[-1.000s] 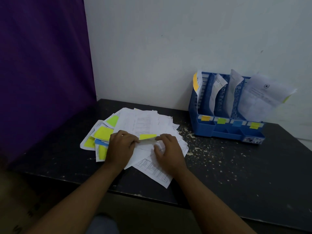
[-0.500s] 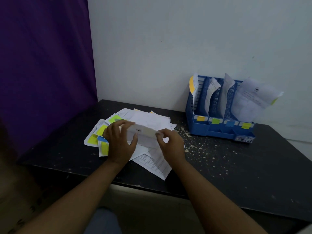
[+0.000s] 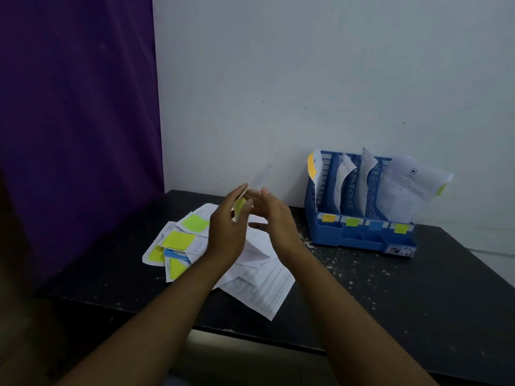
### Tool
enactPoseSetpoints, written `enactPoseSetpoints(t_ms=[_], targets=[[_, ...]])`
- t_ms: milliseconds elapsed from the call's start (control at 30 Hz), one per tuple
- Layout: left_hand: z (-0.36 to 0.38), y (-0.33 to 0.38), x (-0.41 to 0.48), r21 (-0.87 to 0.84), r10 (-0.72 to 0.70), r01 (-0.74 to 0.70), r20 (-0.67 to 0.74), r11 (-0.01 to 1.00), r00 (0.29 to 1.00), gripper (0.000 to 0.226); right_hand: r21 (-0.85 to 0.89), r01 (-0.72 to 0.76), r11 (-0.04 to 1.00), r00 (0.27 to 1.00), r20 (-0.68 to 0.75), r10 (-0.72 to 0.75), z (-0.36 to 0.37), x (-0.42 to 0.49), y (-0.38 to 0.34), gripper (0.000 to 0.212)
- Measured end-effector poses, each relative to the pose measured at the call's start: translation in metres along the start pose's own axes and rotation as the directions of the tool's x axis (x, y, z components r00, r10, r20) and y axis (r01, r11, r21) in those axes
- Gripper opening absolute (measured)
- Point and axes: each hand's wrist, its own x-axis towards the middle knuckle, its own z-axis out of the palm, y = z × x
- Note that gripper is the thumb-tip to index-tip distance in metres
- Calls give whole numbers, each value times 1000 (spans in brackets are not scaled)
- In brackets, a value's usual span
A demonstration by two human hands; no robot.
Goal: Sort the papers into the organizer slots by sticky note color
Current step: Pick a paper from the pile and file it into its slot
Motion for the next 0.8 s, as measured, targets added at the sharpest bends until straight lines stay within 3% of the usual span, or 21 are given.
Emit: enactPoseSetpoints(t_ms=[133, 267, 400, 467, 600, 800], targets=[[-10, 16, 17, -63, -49, 37, -205, 997, 978, 25, -214, 165, 963, 980, -78, -185, -10, 3, -4, 24], [-18, 28, 36, -146, -68, 34, -236, 989, 969, 15, -509, 134, 850, 893, -310, -326, -35, 8, 9, 52], [-19, 36, 51, -144, -48, 17, -213, 989, 976, 16, -336, 8, 942, 899, -410, -153, -51, 10, 10, 72], [-16, 41, 56, -130, -40, 13, -208, 991, 977, 17, -263, -15, 965, 893, -438, -105, -57, 8, 6, 66], [-12, 48, 62, -130, -31, 8, -181, 991, 983, 14, -296, -41, 954, 881, -461, -105, -74, 3, -1, 29], [-5, 47, 64, -50, -90, 85, -103, 995, 991, 11, -208, 14, 978, 807, -576, -134, -88, 0, -7, 32]])
